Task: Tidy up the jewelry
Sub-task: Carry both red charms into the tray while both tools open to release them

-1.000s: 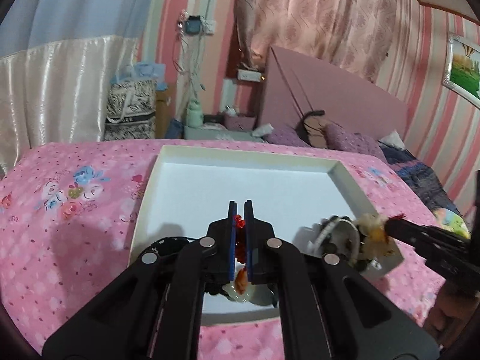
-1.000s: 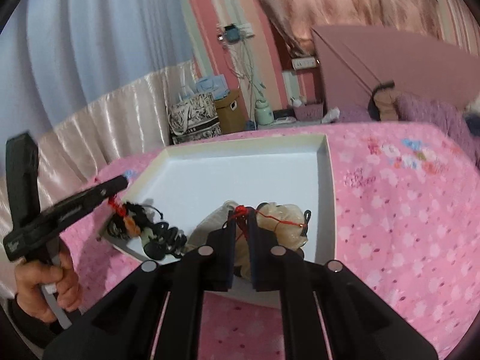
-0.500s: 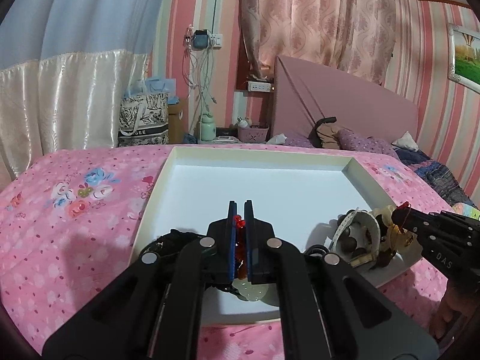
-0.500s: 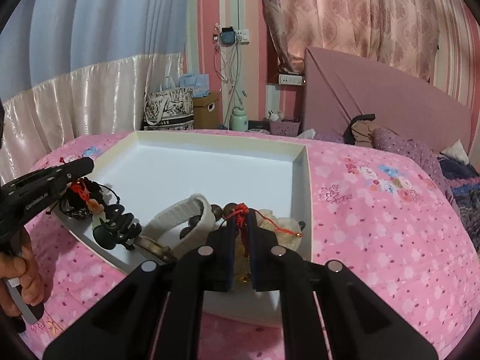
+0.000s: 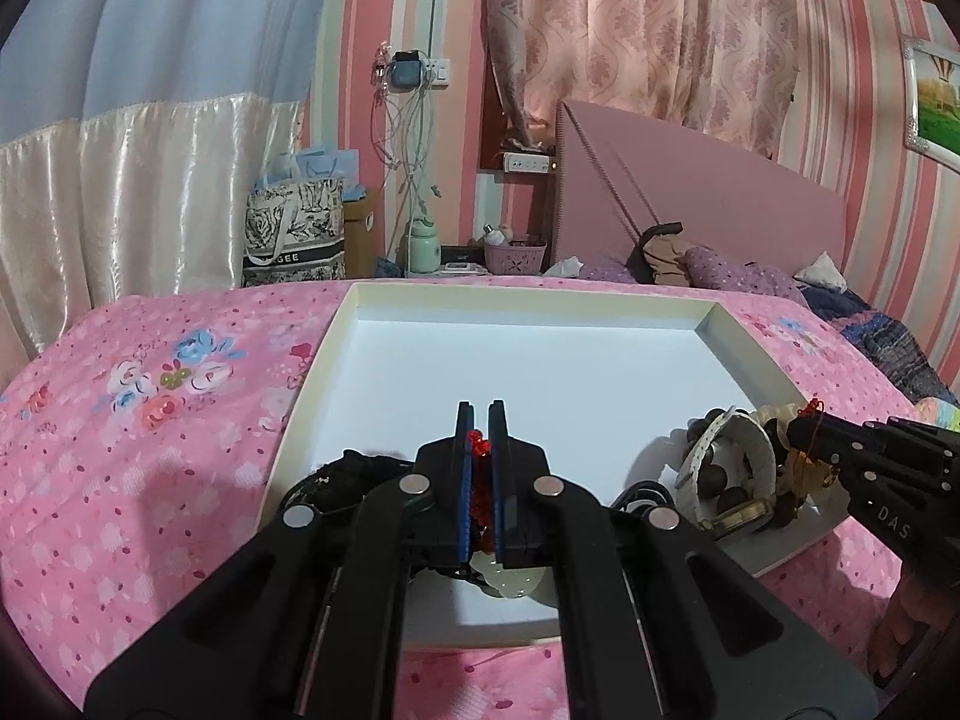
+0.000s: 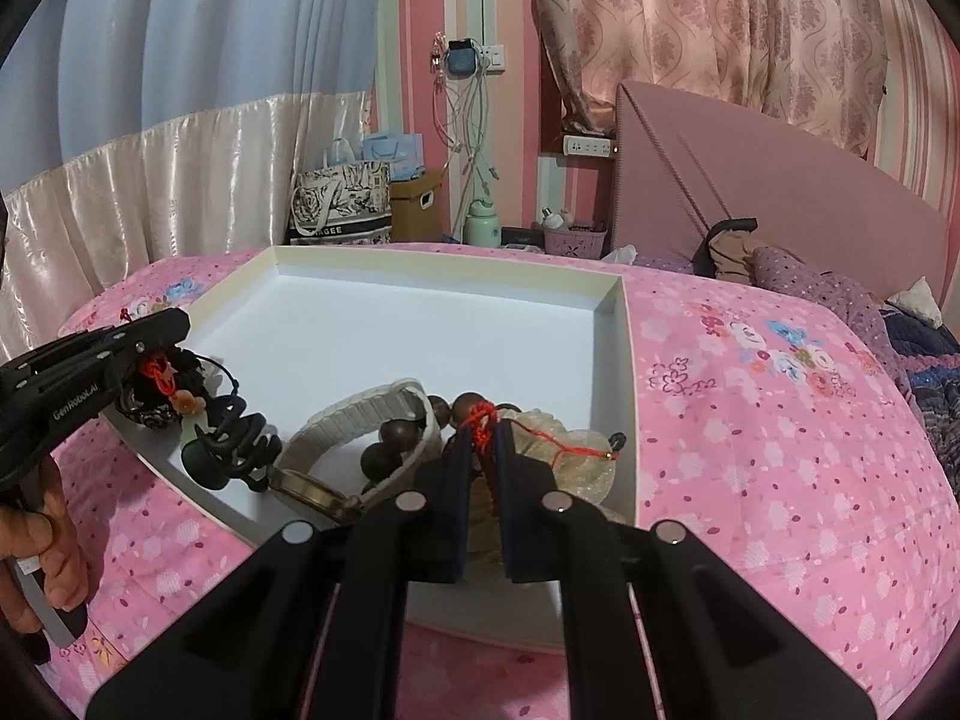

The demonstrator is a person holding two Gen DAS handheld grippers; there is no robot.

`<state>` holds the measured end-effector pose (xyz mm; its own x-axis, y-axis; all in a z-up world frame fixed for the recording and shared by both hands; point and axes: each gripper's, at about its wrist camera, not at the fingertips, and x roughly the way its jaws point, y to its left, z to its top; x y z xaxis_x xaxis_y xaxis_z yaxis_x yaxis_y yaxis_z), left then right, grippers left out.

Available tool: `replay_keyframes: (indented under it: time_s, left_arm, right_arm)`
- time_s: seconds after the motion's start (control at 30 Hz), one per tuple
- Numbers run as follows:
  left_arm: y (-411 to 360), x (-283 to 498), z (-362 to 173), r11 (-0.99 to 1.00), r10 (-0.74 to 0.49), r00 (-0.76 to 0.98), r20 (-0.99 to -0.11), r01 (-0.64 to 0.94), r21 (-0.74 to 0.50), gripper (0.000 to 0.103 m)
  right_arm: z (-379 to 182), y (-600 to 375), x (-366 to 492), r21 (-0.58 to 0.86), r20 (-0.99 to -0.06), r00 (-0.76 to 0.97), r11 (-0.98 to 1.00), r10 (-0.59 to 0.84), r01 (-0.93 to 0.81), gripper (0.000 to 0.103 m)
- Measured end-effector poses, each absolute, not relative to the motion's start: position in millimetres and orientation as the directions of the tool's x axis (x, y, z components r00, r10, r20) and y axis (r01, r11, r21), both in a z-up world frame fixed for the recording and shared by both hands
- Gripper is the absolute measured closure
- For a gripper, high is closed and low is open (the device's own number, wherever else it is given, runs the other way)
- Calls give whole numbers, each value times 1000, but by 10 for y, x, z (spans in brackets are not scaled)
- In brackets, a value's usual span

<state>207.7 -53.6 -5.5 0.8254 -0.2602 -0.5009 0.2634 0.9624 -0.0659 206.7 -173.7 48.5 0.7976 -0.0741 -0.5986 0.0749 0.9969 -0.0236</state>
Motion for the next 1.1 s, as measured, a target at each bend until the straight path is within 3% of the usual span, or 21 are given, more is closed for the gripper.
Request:
replay_keyframes:
  time_s: [0.87,0.9,0.93,1.0,1.1]
  left_arm:
    - [-543,2152,-60,963,-258,807,-531,262,-70,99]
    - [-544,2146,-58,962,-260,808,-529,264,-70,98]
    - [-537,2121,-47,963,-260,815,-518,262,-70,96]
    - [-527,2076,-31,964,-256,828,-498,258,-67,61]
    - [-538,2057,-32,966,-246,833,-496,251,-57,59]
  right_arm:
    - [433,-1660,2084,-59,-607,789,995,-95,74,94]
    - [432,-1666,2084,-60,-607,789,995,-95,74,89]
    - [433,-1669,2082,-61,-606,790,996,-93,71,68]
    - [452,-1659,2049,-76,-589,801,994,-112,83,43]
    - [472,-1666,2006,-77,-575,811,994,-112,82,41]
